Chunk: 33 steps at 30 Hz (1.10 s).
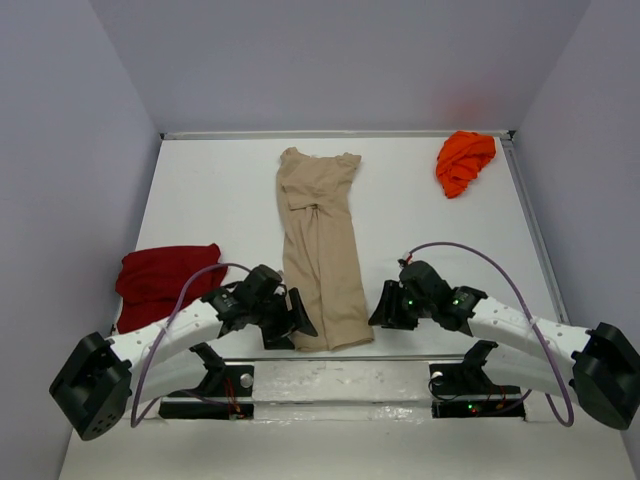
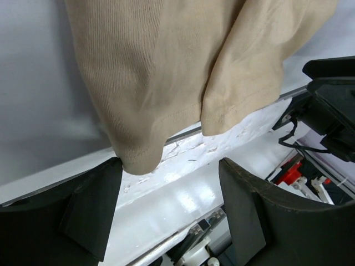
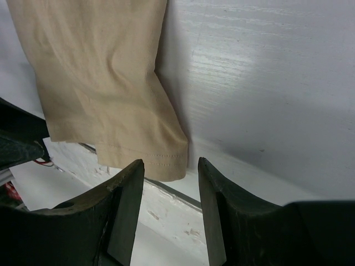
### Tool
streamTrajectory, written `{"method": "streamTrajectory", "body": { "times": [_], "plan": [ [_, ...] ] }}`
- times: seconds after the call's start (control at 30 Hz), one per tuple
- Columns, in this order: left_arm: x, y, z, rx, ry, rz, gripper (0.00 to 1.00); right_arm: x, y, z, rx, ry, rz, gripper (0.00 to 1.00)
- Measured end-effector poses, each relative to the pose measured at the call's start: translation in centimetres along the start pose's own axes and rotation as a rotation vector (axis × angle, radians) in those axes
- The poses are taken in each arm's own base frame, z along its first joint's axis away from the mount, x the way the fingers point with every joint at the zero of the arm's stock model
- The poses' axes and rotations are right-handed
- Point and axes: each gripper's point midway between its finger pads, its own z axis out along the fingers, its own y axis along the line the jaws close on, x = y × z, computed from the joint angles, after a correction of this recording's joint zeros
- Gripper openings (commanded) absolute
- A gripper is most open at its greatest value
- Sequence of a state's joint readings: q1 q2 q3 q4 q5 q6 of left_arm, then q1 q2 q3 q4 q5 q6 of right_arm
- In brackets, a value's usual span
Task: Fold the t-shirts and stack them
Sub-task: Grab the bottom of the folded rectangular tshirt with both arms
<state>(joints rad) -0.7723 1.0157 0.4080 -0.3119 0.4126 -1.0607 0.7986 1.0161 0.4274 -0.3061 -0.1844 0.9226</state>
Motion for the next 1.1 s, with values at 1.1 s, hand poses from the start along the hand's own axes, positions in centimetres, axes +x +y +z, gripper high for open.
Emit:
{"method": "streamTrajectory", "body": {
  "times": [1.1],
  "plan": [
    [-0.6, 1.8, 0.8, -0.206, 0.005, -0.066, 0.62, -2.2, 2.2, -2.4, -0.036, -0.092, -0.054, 0.5]
  ]
}}
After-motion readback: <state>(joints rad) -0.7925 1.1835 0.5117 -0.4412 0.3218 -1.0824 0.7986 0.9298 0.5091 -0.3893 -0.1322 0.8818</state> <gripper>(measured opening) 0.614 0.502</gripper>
